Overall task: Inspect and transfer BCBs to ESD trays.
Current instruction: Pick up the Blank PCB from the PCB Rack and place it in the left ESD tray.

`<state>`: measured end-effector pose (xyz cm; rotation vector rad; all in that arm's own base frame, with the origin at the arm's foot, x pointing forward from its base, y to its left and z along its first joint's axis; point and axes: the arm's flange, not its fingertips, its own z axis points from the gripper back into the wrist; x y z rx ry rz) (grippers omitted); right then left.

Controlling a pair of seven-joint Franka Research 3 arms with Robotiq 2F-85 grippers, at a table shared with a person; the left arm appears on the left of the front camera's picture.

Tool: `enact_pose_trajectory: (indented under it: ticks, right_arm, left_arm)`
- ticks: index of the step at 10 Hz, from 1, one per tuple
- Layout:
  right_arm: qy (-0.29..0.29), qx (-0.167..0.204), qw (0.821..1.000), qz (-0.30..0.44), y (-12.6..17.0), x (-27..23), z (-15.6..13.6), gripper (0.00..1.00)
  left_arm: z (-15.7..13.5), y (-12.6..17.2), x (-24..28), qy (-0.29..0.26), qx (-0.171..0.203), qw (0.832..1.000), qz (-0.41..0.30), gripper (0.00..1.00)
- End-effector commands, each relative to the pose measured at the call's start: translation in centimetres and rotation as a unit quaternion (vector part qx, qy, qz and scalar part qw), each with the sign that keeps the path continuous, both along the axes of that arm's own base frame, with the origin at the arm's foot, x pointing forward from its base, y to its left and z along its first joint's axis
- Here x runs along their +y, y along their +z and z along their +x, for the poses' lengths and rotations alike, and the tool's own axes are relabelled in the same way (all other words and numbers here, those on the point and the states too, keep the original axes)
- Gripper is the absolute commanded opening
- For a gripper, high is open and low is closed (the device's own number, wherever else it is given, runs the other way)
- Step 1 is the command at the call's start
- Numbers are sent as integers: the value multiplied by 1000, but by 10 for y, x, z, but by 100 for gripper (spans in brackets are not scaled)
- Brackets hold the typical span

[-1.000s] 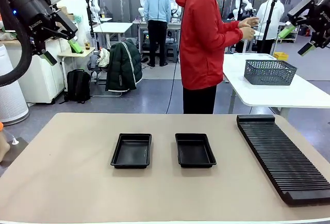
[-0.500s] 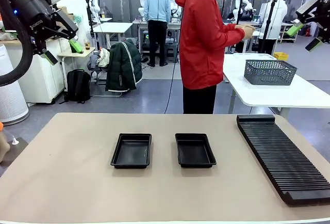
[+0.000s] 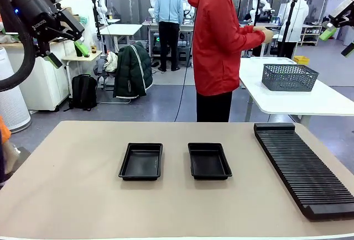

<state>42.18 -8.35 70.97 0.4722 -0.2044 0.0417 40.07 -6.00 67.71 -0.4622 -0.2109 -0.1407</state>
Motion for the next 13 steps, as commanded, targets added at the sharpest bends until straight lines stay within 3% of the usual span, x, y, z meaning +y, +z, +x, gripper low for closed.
enact_pose_trajectory:
  ticks: [1, 13]
  right_arm:
    - [-29, 22, 999, -20, 6, -2, -8, 100]
    - [-36, 5, 999, -17, 9, -10, -12, 100]
  left_arm:
    - [-5, -4, -1, 16, 1, 1000, 7, 100]
    - [-14, 3, 0, 36, 2, 998, 42, 100]
